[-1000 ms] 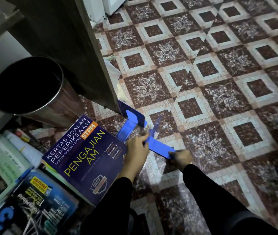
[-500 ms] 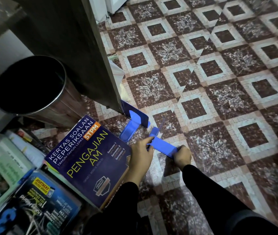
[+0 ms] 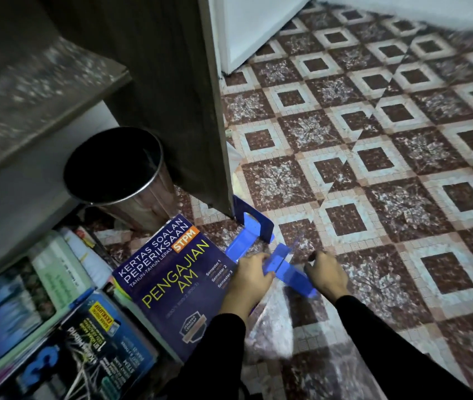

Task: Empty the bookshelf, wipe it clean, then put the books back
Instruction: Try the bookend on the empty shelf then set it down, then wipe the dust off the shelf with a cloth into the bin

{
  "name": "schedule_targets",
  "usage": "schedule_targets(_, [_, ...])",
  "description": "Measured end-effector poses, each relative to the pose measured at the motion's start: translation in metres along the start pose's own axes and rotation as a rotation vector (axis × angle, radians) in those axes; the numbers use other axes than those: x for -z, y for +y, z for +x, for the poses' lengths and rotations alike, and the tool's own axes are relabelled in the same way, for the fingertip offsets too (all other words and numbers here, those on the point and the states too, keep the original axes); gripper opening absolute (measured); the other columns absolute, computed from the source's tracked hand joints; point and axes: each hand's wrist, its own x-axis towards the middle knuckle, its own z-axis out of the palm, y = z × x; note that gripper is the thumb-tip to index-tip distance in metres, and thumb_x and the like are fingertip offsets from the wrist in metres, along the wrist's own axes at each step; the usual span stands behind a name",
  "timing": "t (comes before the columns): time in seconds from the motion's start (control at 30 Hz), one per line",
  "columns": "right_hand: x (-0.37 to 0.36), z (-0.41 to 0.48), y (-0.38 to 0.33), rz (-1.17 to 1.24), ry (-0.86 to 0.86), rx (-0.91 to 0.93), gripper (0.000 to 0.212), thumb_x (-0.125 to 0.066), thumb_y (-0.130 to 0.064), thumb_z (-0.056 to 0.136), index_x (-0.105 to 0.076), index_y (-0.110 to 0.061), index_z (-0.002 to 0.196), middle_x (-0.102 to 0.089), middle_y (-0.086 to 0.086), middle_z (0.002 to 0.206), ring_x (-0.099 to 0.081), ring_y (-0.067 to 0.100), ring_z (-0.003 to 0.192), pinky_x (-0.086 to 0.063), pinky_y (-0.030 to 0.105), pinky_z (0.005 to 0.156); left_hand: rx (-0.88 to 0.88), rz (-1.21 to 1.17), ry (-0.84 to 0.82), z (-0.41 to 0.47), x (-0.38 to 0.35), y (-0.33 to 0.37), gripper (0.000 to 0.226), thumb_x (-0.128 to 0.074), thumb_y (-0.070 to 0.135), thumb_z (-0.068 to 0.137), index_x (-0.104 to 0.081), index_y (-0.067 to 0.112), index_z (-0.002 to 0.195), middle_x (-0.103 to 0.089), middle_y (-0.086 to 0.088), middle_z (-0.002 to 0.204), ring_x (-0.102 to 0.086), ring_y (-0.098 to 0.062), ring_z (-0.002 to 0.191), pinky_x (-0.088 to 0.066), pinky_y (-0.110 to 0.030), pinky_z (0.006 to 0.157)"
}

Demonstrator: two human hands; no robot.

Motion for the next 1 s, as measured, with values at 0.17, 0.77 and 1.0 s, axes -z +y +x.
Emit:
schedule_targets(0.17, [0.054,-0.018,-0.032,-0.042,0.145,0.122,0.024,-0.05,-0.025,0.09,-0.058,-0.006,0.103,-0.063,0.016,0.109,-0.06,0.033,0.099,-0.041,0.033,0.072,-0.007,0.099,0.08,-0.025,0.03,0.009,0.032,-0.056,0.02,0.091,-0.06,0.014,0.122,-0.064,-0.013,0.117,-0.059,-0.03,0.108,-0.048,-0.035,0.088])
schedule_targets(0.77, [0.138,-0.146,-0.212,-0.255,0.192,0.699,0.026,-0.05,-0.032,0.09,-0.055,-0.019,0.112,-0.065,0.007,0.112,-0.062,0.027,0.104,-0.05,0.035,0.08,0.03,0.32,0.467,-0.132,0.204,0.01,0.035,-0.053,0.027,0.092,-0.057,0.019,0.126,-0.061,-0.011,0.121,-0.057,-0.03,0.113,-0.047,-0.035,0.09])
schedule_targets(1.0, [0.2,-0.192,-0.296,-0.17,0.358,0.937,0.019,-0.051,-0.03,0.088,-0.059,-0.023,0.104,-0.064,0.007,0.111,-0.06,0.031,0.105,-0.042,0.032,0.076,0.022,0.401,0.667,-0.167,0.301,0.027,0.038,-0.055,0.028,0.091,-0.055,0.02,0.128,-0.059,-0.008,0.125,-0.055,-0.028,0.115,-0.047,-0.036,0.094])
